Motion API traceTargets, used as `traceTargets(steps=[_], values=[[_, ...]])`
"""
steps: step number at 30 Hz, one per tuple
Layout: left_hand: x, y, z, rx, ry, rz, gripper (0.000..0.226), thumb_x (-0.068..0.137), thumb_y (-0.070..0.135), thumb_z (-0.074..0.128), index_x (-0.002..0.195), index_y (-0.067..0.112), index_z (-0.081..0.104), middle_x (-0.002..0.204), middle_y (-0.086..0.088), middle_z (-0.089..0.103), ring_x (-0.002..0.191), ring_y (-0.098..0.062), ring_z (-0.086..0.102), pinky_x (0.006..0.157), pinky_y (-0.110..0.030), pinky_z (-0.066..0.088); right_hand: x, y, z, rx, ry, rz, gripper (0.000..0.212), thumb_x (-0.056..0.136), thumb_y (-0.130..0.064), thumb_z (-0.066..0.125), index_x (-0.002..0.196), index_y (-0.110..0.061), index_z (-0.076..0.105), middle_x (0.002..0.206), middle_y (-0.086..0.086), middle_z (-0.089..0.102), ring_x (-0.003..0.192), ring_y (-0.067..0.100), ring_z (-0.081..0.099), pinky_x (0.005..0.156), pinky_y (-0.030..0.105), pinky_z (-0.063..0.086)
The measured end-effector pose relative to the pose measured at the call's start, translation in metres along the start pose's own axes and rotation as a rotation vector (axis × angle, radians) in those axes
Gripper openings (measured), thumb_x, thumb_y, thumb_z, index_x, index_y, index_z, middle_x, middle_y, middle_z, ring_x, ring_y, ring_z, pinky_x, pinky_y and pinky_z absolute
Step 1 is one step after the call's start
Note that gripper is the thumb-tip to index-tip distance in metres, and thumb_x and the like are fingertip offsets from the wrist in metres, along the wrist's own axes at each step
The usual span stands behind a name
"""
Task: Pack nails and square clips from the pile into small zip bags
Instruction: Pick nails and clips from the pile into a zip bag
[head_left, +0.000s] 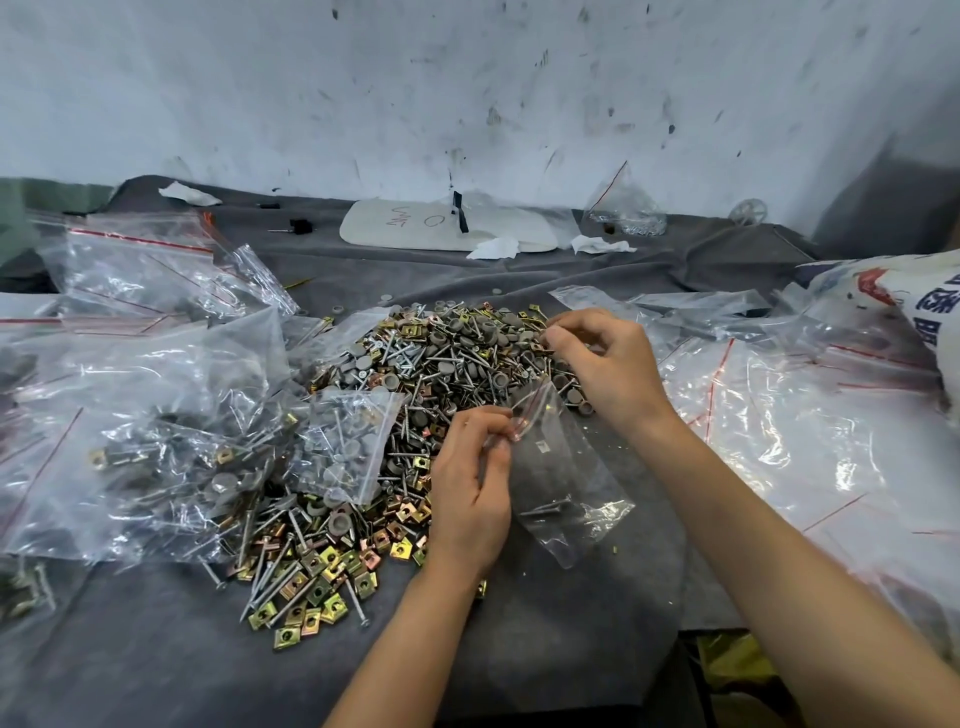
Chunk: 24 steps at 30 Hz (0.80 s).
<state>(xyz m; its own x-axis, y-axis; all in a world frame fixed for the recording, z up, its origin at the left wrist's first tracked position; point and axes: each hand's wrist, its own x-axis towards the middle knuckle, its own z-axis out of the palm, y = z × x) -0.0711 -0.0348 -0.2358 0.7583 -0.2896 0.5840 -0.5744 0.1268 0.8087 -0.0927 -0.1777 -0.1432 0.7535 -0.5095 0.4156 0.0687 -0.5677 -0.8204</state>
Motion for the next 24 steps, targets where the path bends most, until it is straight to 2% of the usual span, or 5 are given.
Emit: traceTargets(steps=[7,13,16,19,24], values=[[-0.001,-0.001,0.001,0.076,-0.02,-0.012,0.017,0.091,0.008,0.043,0.096,0.02,0.053,0.104,0.006,0.06,0.098,-0.002,0.056,0.082,-0.014,0.041,-0.012,0.002,0.006,-0.068,-0.301,-0.039,0.008,0.087,-0.012,0.065,0.084,-0.018,0.07,0.1,-0.003,0.066,0.096,0.011,0.061,0.093,0.039,0.049],[-0.003,0.002,0.003,0.193,-0.03,0.076,0.013,0.094,0.005,0.04,0.098,0.012,0.05,0.113,0.002,0.053,0.103,0.007,0.048,0.087,-0.004,0.032,-0.016,0.003,0.008,-0.1,-0.373,-0.011,0.014,0.088,-0.011,0.064,0.078,-0.02,0.067,0.107,-0.001,0.064,0.098,0.013,0.06,0.094,0.044,0.048],[-0.002,0.002,0.003,0.213,-0.03,0.115,0.013,0.095,0.008,0.037,0.097,0.017,0.047,0.115,-0.002,0.053,0.105,0.002,0.048,0.09,-0.007,0.032,-0.016,0.007,0.006,-0.115,-0.369,-0.024,0.017,0.088,-0.011,0.063,0.076,-0.023,0.065,0.102,-0.004,0.064,0.097,0.011,0.06,0.091,0.038,0.049],[-0.002,-0.001,0.003,0.187,0.011,0.083,0.014,0.093,0.003,0.04,0.096,0.012,0.05,0.112,0.001,0.054,0.103,0.0,0.05,0.088,-0.008,0.034,-0.014,0.014,0.004,-0.013,-0.288,0.0,0.017,0.089,-0.011,0.061,0.086,-0.028,0.064,0.092,-0.008,0.066,0.086,0.004,0.061,0.073,0.019,0.05],[-0.001,0.002,0.002,0.069,0.173,0.018,0.021,0.095,0.007,0.038,0.097,0.025,0.048,0.109,0.006,0.058,0.101,-0.002,0.055,0.083,-0.017,0.042,0.001,0.056,0.005,-0.197,-0.156,0.211,0.015,0.09,-0.011,0.061,0.099,-0.021,0.066,0.099,-0.001,0.067,0.092,0.013,0.061,0.076,0.02,0.047]])
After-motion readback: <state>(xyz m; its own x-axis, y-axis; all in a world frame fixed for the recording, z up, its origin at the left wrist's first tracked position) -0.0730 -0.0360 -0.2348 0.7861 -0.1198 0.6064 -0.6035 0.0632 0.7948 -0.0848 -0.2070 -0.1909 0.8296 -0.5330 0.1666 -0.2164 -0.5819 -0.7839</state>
